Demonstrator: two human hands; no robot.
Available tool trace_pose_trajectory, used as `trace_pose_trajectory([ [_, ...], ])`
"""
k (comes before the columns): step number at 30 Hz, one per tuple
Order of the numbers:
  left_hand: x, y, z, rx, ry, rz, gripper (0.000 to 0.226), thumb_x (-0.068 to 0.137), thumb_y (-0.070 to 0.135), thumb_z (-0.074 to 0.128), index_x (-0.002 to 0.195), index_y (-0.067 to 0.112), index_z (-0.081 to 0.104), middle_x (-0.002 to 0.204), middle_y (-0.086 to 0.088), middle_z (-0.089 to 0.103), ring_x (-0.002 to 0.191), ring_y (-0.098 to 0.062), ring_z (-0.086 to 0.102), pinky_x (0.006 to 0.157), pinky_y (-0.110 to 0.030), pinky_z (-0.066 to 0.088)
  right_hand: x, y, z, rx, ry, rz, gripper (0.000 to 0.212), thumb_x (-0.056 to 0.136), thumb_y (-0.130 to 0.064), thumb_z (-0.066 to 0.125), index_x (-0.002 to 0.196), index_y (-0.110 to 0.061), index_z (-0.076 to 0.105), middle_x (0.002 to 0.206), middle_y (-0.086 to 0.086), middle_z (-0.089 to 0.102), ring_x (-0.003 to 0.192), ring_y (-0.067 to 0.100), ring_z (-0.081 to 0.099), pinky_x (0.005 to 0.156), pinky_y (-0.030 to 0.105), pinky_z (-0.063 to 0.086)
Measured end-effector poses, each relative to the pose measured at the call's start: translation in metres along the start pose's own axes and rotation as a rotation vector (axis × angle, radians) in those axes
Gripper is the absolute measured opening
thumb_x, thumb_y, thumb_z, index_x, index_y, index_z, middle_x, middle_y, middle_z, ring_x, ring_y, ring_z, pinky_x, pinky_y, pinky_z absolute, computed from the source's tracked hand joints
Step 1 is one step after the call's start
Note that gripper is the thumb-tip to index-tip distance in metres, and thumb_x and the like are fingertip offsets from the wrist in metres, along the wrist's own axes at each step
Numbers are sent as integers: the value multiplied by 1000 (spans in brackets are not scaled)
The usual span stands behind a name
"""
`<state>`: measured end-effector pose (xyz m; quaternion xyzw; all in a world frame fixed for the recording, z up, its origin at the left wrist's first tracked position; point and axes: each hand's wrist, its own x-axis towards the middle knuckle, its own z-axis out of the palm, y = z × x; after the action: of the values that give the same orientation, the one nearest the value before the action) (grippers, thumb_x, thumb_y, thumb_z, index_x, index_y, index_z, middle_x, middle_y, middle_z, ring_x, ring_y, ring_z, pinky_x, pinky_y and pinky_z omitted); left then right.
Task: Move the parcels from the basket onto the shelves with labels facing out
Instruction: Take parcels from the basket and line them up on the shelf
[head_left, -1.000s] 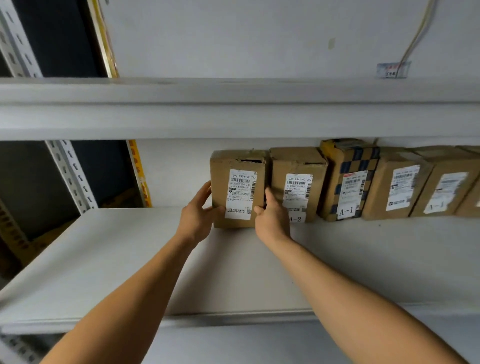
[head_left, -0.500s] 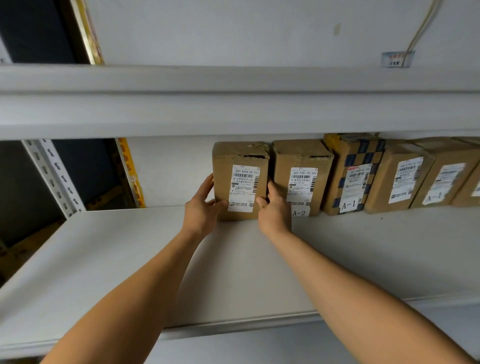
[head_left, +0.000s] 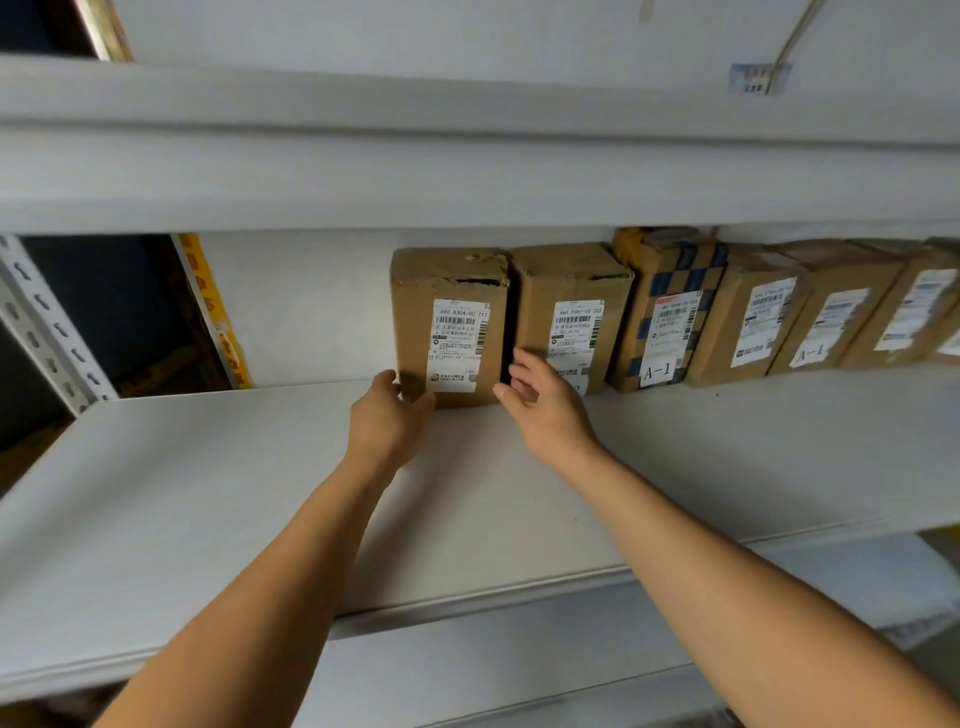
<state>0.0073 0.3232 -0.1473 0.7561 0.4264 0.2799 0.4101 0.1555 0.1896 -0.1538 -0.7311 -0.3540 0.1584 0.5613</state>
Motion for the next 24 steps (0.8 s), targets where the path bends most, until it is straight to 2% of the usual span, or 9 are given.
trace_pose_trajectory([
  [3, -28, 15, 8, 92, 10, -5, 47, 99, 32, 64, 140, 9, 58, 137, -11, 67, 120, -33, 63, 96, -36, 52, -25, 6, -28, -79, 18, -52, 51, 99, -22, 74, 148, -20, 57, 134, -7, 66, 131, 11, 62, 114, 28, 47],
  [7, -67, 42, 34, 119, -30, 145, 46, 100, 34, 66, 139, 11, 65, 136, -9, 70, 125, -27, 65, 101, -31, 49, -60, 16, -83, -168, 61, -80, 44, 100, -25, 73, 142, -22, 62, 135, -4, 70, 127, 9, 63, 110, 30, 50],
  [10, -100, 68, 70, 65, -129, 250, 43, 100, 35, 67, 139, 16, 66, 134, -4, 71, 123, -19, 67, 97, -25, 47, -95, 28, -142, -210, 114, -67, 40, 101, -25, 71, 140, -20, 64, 134, -4, 70, 126, 7, 62, 102, 15, 50],
  [12, -125, 85, 101, 44, -195, 301, 46, 100, 36, 68, 143, 18, 63, 137, -1, 69, 124, -17, 66, 98, -24, 47, -124, 38, -185, -245, 170, -49, 39, 101, -22, 71, 139, -17, 65, 134, -4, 69, 125, 6, 62, 91, 0, 43],
  [13, -138, 94, 117, 40, -234, 329, 48, 100, 36, 69, 144, 19, 62, 139, -1, 68, 125, -16, 65, 99, -25, 48, -139, 44, -208, -263, 209, -40, 38, 101, -22, 71, 138, -16, 65, 133, -4, 70, 124, 5, 63, 89, -3, 41],
  [15, -166, 111, 153, 39, -311, 392, 50, 100, 36, 69, 147, 21, 60, 143, 0, 66, 128, -17, 64, 102, -26, 48, -171, 59, -256, -288, 284, -15, 37, 101, -23, 71, 137, -17, 66, 134, -4, 70, 123, 5, 63, 92, 1, 43],
  [18, -212, 141, 206, 55, -394, 489, 51, 101, 38, 68, 149, 25, 58, 147, 5, 62, 130, -18, 61, 105, -29, 48, -226, 82, -322, -293, 346, 68, 39, 102, -24, 68, 141, -20, 63, 137, -6, 68, 124, 3, 61, 103, 18, 50],
  [21, -259, 168, 261, 47, -474, 556, 45, 100, 37, 69, 144, 28, 62, 139, 8, 67, 124, -17, 64, 101, -27, 49, -282, 108, -376, -280, 423, 165, 40, 104, -24, 67, 143, -22, 61, 139, -10, 66, 125, 0, 57, 104, 15, 46],
  [24, -306, 189, 315, 23, -611, 555, 45, 100, 37, 70, 143, 29, 62, 136, 10, 67, 124, -13, 62, 100, -21, 47, -333, 137, -419, -269, 544, 278, 38, 103, -26, 68, 140, -24, 63, 132, -11, 68, 124, 3, 60, 107, 23, 49],
])
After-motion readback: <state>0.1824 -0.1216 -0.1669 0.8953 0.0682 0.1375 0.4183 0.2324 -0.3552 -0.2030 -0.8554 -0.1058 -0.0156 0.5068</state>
